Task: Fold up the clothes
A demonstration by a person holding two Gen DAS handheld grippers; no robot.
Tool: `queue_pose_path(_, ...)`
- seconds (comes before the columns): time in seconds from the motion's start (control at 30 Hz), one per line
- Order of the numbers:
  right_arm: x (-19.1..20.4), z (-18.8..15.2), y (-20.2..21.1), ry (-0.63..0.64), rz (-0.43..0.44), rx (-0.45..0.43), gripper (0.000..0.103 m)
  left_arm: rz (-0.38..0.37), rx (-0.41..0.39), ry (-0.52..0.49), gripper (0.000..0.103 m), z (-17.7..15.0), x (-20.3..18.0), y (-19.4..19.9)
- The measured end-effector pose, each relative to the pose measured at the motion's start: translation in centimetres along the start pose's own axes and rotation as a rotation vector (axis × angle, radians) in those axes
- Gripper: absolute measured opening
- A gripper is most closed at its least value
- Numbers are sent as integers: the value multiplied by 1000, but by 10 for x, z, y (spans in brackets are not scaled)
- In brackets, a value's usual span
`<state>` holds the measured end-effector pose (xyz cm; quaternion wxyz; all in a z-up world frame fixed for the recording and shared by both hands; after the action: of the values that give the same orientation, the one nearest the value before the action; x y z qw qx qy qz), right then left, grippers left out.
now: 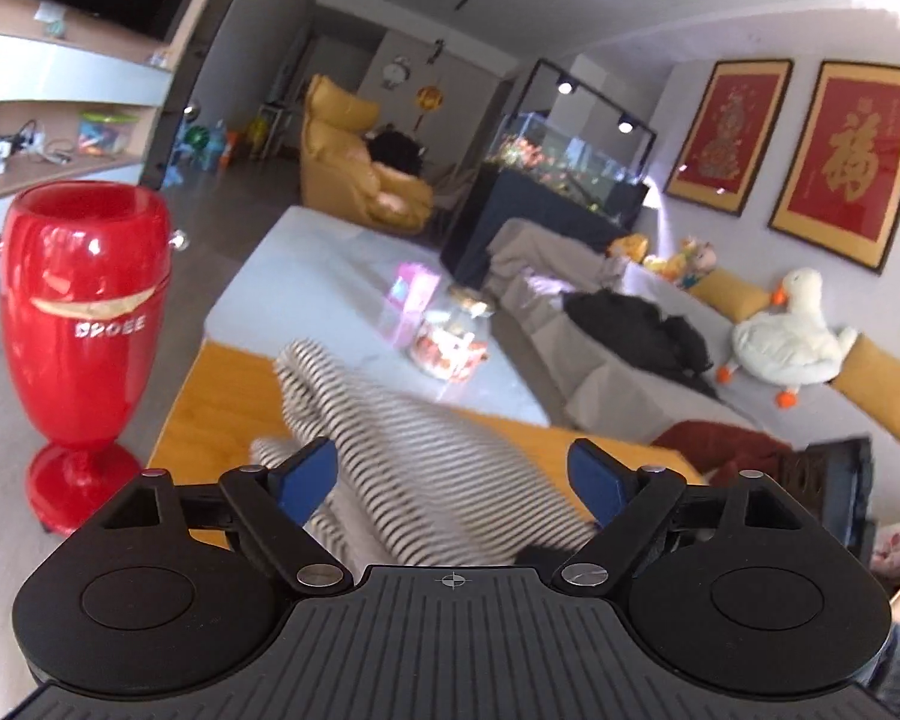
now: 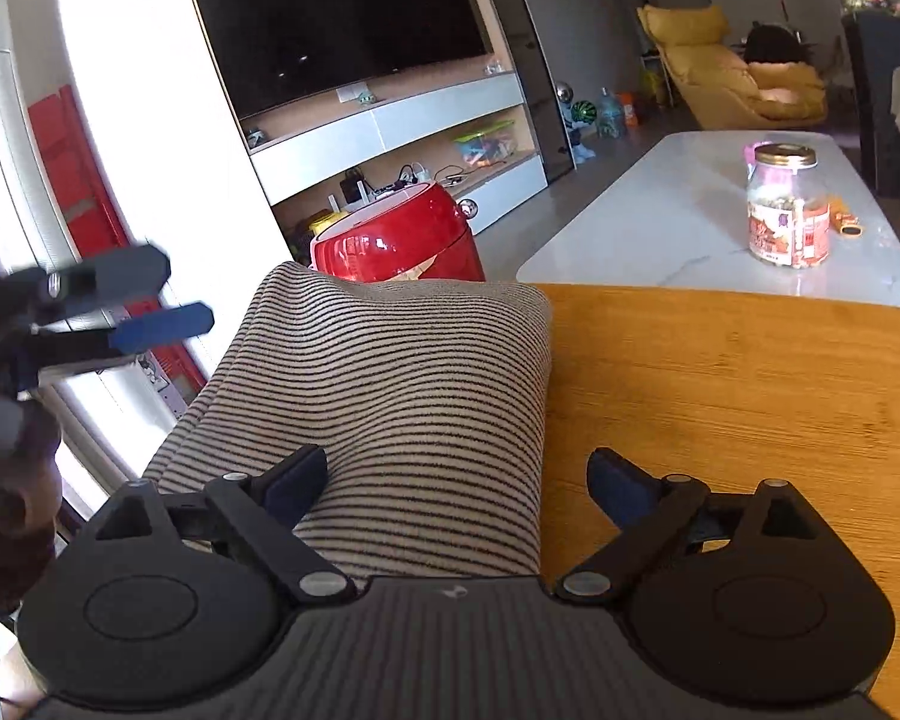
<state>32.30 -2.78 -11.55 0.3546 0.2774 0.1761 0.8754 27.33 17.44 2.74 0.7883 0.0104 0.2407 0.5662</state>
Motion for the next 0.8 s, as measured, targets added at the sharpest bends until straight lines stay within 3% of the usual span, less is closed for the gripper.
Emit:
queue_pose_path(0.1,6,-4,12,17,-31,10,94,-1,-3,-19,93,13,3,-23)
queue_pose_path(0.23,24,-8,38,146,-112,-79,91,58,134,59,91,-5,41,-69)
queue_pose_path(0.3,40,-11,45,202,-79,-85,81,50,133,66,91,-16,54,-74)
queue_pose_path(0.37,56,-15,52,258,-47,-89,78,46,131,71,91,-16,55,-75)
queue_pose_path(0.5,62,-30,13,320,-117,20,75,65,132,78,92,-14,53,-82)
queue_pose_path(0.6,62,-29,11,314,-145,10,76,110,129,49,92,-9,46,-73)
queue_pose_path(0.67,59,-26,27,282,-100,-4,78,125,129,32,94,-9,34,-54)
queue_pose_path(0.8,38,-19,60,151,-14,-42,86,54,141,34,95,-32,6,-8)
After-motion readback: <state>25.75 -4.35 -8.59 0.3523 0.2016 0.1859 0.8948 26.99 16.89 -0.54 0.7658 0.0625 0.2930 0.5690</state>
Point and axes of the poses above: each gripper's, at about its wrist camera, not at the fingertips, and y roughly against the way its jaws point, x to its left, z to its top, the point moved 4 cm from there along -y, roughly the way its jaws point, and after that the axes turned 4 degrees about -y, right-handed, at the moved point
